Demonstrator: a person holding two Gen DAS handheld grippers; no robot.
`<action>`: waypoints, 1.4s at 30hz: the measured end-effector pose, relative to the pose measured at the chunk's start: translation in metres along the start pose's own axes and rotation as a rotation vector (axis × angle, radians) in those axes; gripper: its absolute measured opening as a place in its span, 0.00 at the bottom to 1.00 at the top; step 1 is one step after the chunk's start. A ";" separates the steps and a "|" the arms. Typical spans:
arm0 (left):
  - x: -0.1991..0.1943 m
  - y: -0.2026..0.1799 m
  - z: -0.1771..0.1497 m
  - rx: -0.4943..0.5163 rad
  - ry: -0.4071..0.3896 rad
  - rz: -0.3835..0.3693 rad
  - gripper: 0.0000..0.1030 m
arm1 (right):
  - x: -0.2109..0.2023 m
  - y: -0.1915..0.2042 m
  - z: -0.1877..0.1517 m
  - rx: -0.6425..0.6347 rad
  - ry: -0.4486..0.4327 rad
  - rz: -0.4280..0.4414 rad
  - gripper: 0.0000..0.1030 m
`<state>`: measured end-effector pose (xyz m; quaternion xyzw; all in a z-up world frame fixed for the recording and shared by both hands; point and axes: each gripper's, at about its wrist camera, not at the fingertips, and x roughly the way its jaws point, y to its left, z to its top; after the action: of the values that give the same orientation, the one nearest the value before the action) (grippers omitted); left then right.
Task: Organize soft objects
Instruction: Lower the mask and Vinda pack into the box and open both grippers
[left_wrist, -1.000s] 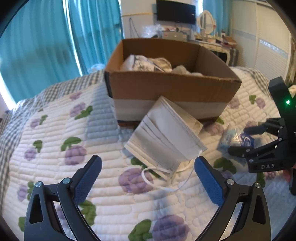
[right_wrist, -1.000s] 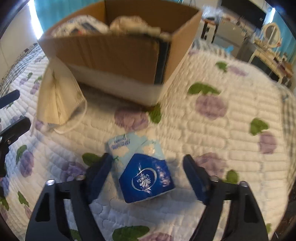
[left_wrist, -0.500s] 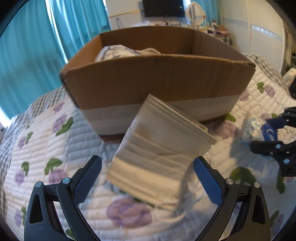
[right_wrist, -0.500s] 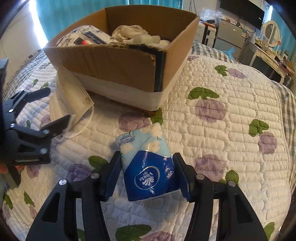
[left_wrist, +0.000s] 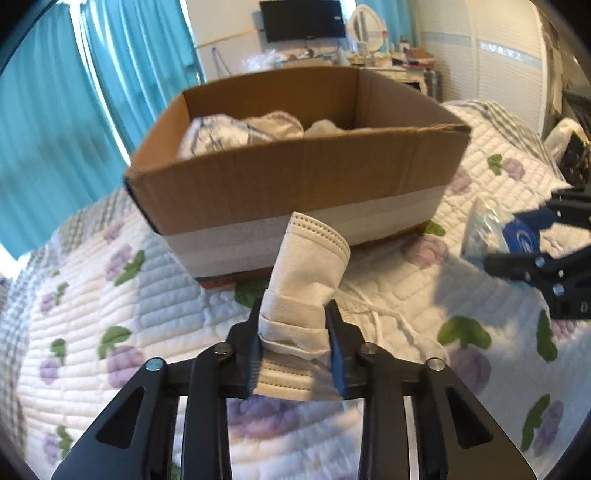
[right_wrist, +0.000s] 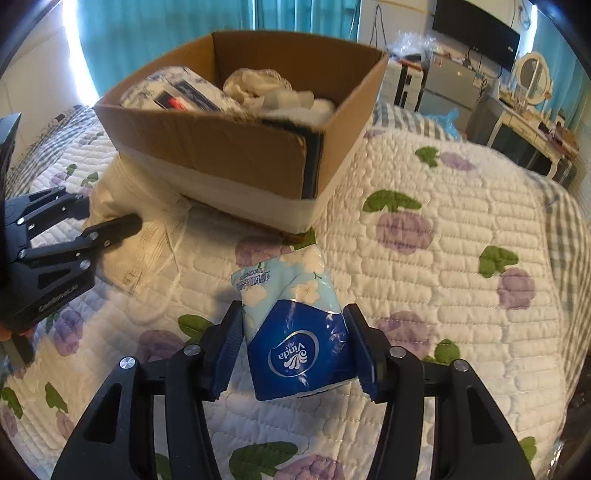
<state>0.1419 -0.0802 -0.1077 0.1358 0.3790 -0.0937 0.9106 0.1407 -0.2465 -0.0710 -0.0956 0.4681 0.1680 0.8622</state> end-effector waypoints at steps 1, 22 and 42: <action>-0.009 -0.001 0.000 0.010 -0.009 0.011 0.27 | -0.003 0.002 -0.001 -0.002 -0.010 -0.003 0.51; -0.157 0.014 0.042 -0.114 -0.137 0.000 0.26 | -0.170 0.049 0.028 -0.078 -0.262 -0.067 0.46; -0.118 0.052 0.140 -0.129 -0.223 0.003 0.26 | -0.197 0.066 0.166 -0.129 -0.402 -0.059 0.46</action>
<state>0.1675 -0.0676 0.0804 0.0664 0.2807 -0.0822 0.9540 0.1448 -0.1710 0.1846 -0.1287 0.2719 0.1880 0.9350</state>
